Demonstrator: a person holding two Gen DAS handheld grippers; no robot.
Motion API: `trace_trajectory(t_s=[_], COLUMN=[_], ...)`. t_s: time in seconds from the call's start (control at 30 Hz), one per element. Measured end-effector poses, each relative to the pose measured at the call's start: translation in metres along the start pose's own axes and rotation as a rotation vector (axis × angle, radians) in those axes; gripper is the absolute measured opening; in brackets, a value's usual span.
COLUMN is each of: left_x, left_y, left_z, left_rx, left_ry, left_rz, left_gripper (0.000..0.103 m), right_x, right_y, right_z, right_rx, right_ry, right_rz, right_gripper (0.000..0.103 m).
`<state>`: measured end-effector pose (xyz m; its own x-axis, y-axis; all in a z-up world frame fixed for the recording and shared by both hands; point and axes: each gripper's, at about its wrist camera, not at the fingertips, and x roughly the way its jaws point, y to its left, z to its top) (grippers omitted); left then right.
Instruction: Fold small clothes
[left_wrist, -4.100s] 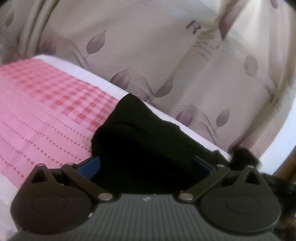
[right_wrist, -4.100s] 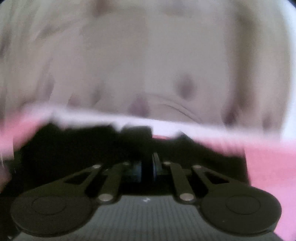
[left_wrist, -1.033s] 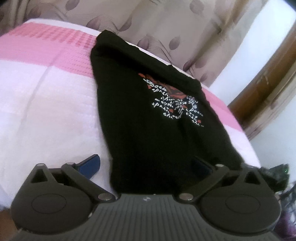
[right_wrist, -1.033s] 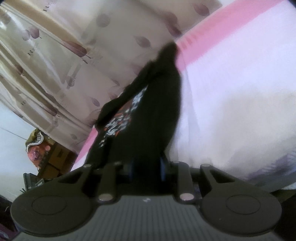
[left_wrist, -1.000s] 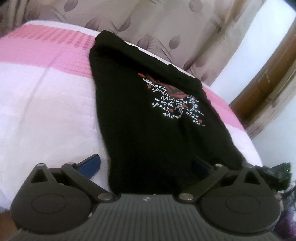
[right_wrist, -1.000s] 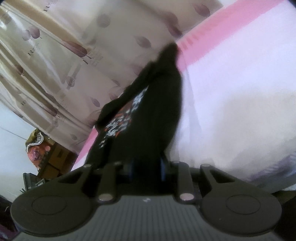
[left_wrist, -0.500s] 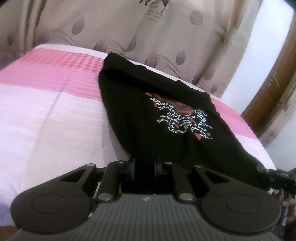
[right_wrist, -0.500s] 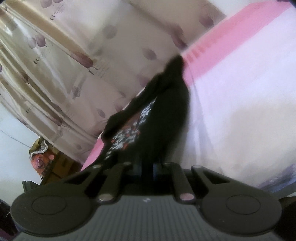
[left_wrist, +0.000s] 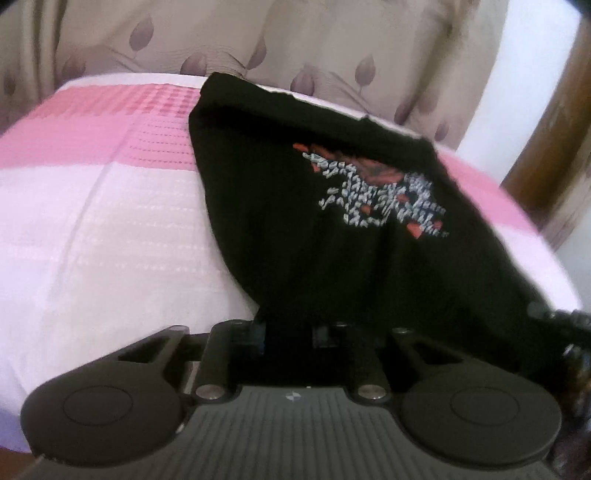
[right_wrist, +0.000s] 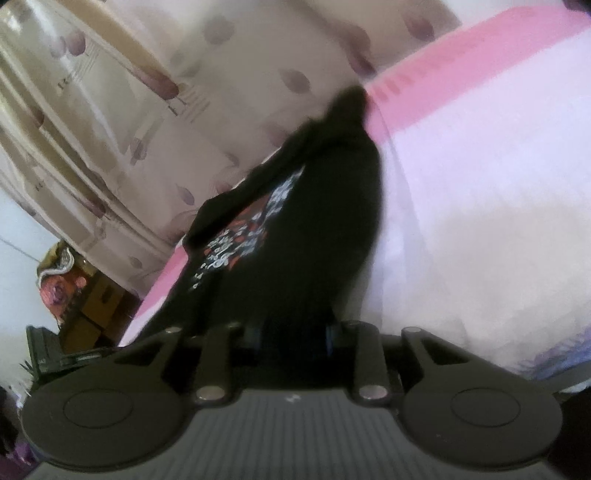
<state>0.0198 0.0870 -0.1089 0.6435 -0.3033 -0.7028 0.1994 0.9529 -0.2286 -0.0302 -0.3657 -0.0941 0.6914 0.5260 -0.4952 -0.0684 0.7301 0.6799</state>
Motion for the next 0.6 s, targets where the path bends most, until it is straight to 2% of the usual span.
trace_trajectory(t_s=[0.17,0.6], left_x=[-0.009,-0.020], left_y=[-0.025,-0.034], left_z=[-0.001,0.011], left_rx=[0.108,0.141], left_ry=[-0.073,-0.116], left_rz=[0.102,0.136], left_gripper=[0.020,0.020], right_x=[-0.010,-0.014], right_y=[-0.008,-0.003], right_z=[0.001,0.011], right_rx=[0.093,0.151], right_ry=[-0.066,-0.113], right_rz=[0.084,0.178], right_gripper=[0.009,0.009])
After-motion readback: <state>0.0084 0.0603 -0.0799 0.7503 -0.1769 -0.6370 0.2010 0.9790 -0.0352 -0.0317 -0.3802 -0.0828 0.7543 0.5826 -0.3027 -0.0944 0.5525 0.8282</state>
